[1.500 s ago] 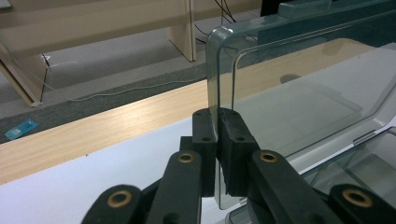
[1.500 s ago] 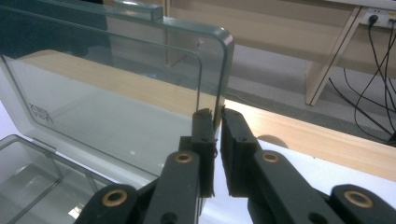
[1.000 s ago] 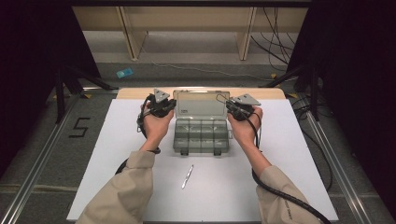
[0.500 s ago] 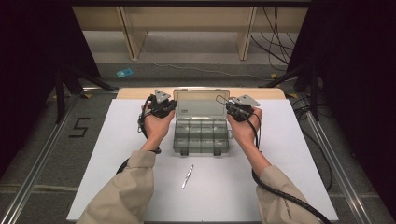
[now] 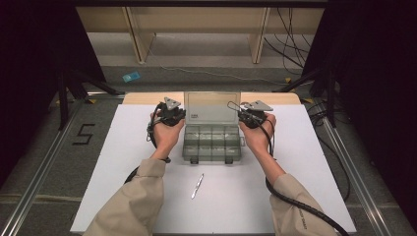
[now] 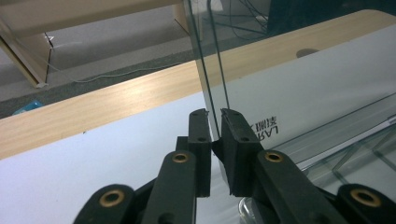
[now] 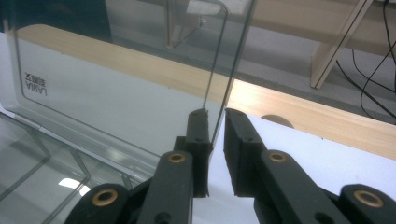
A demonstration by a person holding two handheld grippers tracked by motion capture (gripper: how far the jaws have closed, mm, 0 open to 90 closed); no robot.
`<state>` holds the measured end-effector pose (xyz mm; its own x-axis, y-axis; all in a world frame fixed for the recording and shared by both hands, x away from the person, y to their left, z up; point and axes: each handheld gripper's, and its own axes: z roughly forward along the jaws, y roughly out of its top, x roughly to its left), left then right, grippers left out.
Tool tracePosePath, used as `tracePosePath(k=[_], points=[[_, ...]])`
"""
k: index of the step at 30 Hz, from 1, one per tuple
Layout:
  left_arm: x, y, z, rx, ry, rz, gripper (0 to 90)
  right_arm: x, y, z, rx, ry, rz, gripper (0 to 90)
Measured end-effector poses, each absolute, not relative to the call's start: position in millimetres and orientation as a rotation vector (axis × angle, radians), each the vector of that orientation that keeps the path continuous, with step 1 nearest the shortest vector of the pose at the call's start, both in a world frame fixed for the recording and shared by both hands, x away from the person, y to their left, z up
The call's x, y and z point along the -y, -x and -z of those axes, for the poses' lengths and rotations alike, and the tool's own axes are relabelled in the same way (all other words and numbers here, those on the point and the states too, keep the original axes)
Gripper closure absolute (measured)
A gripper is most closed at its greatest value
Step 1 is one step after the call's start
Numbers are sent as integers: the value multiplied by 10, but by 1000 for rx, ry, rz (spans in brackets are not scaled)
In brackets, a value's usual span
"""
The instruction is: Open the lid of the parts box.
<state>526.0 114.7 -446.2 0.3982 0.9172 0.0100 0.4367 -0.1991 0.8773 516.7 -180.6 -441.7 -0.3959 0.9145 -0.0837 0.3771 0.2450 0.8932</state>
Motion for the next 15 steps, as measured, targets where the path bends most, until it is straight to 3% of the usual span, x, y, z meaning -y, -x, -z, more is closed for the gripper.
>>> tracePosePath(k=[5, 8, 13, 14, 15], points=[[-1168, -5251, 4492, -1186, -1809, -702, 787, 1805, -5159, 4441, -1912, -1182, -1100, 774], [-1180, -5237, 4502, -1177, -1810, -676, 725, 1798, -5148, 4447, -1916, -1187, -1103, 735], [-1206, -5190, 4486, -1154, -1842, -617, 614, 1811, -5124, 4425, -1942, -1190, -1137, 592], [-1213, -5175, 4478, -1151, -1847, -604, 590, 1825, -5103, 4415, -1941, -1208, -1156, 530], [-1208, -5163, 4474, -1155, -1833, -582, 590, 1825, -5103, 4415, -1941, -1208, -1156, 530]])
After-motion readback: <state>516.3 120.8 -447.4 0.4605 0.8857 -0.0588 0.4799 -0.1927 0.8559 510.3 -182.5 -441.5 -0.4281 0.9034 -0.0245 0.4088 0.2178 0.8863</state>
